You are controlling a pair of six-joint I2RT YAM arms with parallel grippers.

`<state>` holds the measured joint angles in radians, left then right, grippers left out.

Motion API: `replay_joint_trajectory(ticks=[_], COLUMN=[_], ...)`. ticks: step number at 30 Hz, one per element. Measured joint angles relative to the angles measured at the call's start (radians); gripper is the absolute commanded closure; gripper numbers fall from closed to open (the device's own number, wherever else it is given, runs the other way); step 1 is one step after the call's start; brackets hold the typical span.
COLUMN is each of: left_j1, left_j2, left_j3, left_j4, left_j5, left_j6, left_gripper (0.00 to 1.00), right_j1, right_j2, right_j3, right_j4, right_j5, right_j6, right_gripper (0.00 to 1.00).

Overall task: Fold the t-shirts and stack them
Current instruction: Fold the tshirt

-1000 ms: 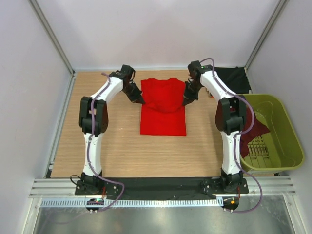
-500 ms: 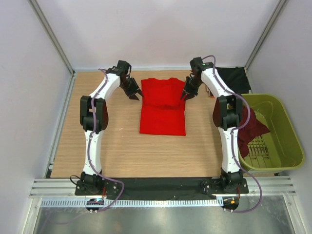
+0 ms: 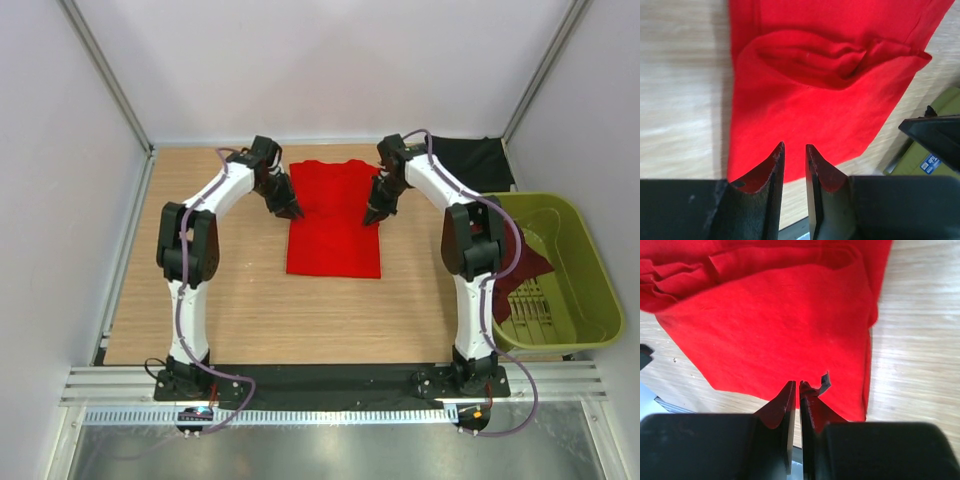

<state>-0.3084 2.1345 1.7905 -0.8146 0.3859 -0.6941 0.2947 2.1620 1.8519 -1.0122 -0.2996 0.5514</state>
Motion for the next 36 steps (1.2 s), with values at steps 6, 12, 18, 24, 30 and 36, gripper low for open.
replay_joint_trajectory(ticks=[6, 12, 18, 24, 30, 36], left_j1=[-0.010, 0.016, 0.058, 0.080, 0.079, 0.072], left_j2=[0.132, 0.256, 0.287, 0.217, -0.097, -0.261], left_j3=[0.117, 0.236, 0.283, 0.237, -0.118, -0.372], left_j4=[0.012, 0.009, -0.002, -0.058, -0.081, -0.027], left_j5=[0.008, -0.003, -0.002, -0.033, -0.016, 0.092], left_j6=[0.002, -0.003, -0.007, 0.050, 0.124, 0.130], left_gripper=[0.73, 0.71, 0.67, 0.63, 0.62, 0.60], right_j1=[-0.011, -0.065, -0.095, -0.092, -0.087, -0.068], right_j2=[0.108, 0.198, 0.221, 0.211, 0.017, -0.186], right_j3=[0.131, 0.188, 0.190, 0.201, -0.002, -0.230], right_j4=[0.012, 0.039, 0.039, 0.018, 0.002, -0.011], right_j5=[0.018, 0.037, 0.053, 0.039, -0.023, -0.062], right_j6=[-0.003, -0.004, -0.016, -0.029, -0.062, -0.098], right_gripper=[0.85, 0.83, 0.80, 0.64, 0.55, 0.51])
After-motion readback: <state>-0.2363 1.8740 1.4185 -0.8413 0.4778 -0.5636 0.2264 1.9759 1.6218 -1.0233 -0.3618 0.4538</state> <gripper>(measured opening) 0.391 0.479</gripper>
